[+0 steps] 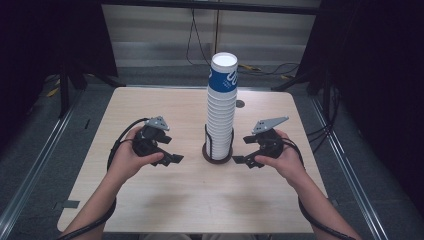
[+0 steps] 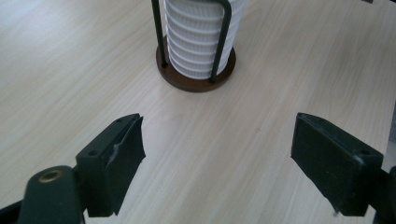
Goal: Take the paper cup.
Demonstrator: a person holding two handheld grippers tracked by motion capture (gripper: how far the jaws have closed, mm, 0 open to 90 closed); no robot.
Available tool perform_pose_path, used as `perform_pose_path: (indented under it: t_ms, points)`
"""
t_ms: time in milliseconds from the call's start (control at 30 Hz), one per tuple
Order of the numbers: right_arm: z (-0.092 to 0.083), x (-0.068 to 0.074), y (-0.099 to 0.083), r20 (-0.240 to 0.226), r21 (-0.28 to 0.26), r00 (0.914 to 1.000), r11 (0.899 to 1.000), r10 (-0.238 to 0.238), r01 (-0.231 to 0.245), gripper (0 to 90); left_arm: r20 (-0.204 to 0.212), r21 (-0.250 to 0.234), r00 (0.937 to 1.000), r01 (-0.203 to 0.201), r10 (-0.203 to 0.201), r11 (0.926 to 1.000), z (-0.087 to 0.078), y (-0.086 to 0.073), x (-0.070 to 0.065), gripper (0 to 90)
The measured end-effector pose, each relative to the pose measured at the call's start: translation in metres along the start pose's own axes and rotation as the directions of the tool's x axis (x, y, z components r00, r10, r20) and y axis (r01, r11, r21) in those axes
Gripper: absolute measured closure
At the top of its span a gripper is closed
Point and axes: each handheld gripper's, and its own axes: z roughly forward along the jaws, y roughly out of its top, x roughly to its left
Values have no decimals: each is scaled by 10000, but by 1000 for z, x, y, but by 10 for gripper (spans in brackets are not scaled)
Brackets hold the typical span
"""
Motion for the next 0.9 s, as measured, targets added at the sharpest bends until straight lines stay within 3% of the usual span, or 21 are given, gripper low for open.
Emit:
perform_pose_path:
  t_ms: [200, 533, 667, 867, 900]
  points:
    - [-4, -5, 14, -178, -212, 9998, 9998, 58, -61, 140, 34, -20, 9998, -173, 173, 9998, -9, 20, 3, 169]
    - [-14, -12, 42, 71, -285, 9997, 9994, -219, 221, 139, 198, -175, 9996, -199, 202, 9996, -21, 49, 10, 169]
    - [-19, -17, 50, 86, -486, 9997, 9986, -209, 213, 139, 114, 3, 9991, -417, 417, 9991, -26, 60, 10, 169]
    - [-24, -20, 58, 152, -606, 9998, 9981, -132, 141, 138, 83, 135, 9991, -415, 413, 9990, -30, 71, 12, 169]
    - [-25, -21, 60, 170, -628, 9997, 9979, -154, 164, 138, 101, 274, 9982, -592, 590, 9979, -31, 74, 13, 169]
